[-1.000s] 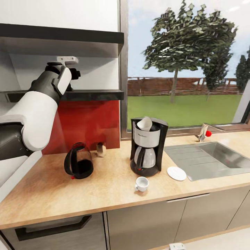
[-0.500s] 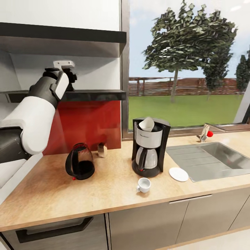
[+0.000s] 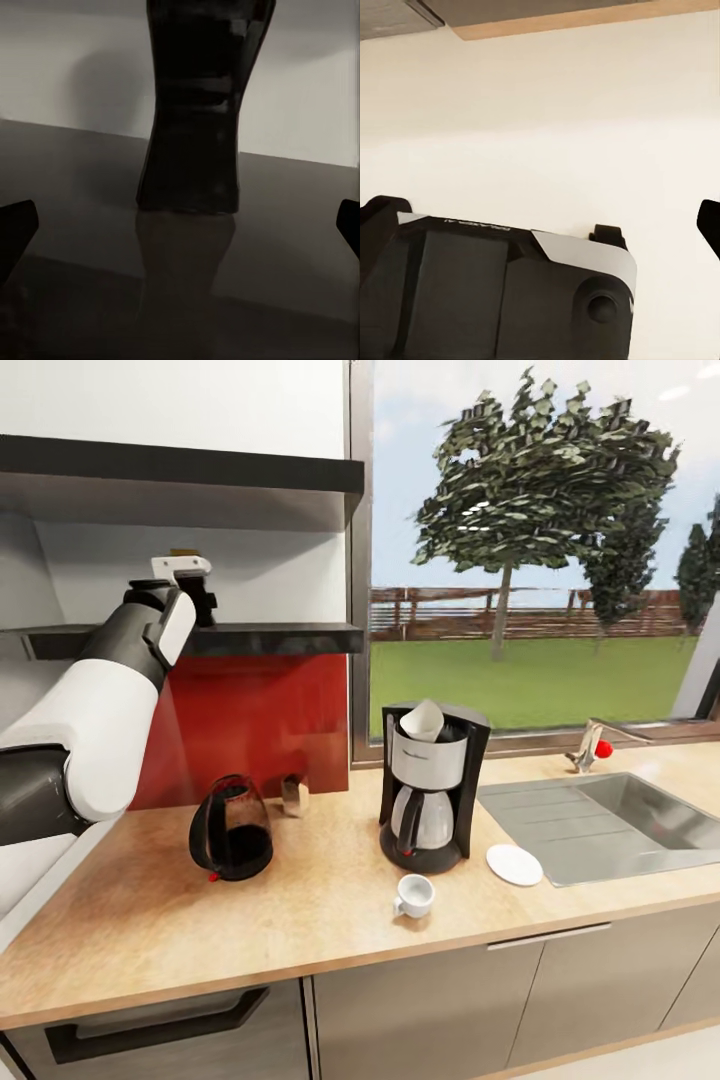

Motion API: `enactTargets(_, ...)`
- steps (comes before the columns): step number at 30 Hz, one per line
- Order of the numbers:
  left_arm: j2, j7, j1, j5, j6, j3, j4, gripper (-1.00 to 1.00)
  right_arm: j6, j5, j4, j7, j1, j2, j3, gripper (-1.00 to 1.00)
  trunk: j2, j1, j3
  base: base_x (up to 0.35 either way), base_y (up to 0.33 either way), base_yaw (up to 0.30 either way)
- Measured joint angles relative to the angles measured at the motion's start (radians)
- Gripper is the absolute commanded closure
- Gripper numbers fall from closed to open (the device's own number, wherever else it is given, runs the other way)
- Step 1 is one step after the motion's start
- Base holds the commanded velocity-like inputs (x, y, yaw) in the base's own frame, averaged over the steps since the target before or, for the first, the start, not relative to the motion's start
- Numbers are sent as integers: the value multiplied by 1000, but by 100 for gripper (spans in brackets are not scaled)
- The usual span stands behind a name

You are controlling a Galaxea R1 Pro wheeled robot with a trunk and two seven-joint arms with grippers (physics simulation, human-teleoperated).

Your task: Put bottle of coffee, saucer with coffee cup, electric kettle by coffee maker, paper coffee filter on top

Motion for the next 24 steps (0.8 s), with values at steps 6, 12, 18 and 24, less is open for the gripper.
enactTargets(6,6,0,-2,0,7,0,-3,-100,0,0,1,1,9,12,0,-100,0,0,10,0,0,0)
enactTargets(12,40,-6,-16,0,122,-1,-4,-100,0,0,1,0,11,12,0,-100,0,0,20,0,0,0)
enactTargets(18,43,-7,-70,1,150,-2,-2,-100,-1,0,1,-1,12,12,0,-100,0,0,30,0,0,31)
enactTargets(24,40,-7,-102,0,172,-6,1,-100,-1,0,1,-1,12,12,-1,-100,0,0,39,0,0,62)
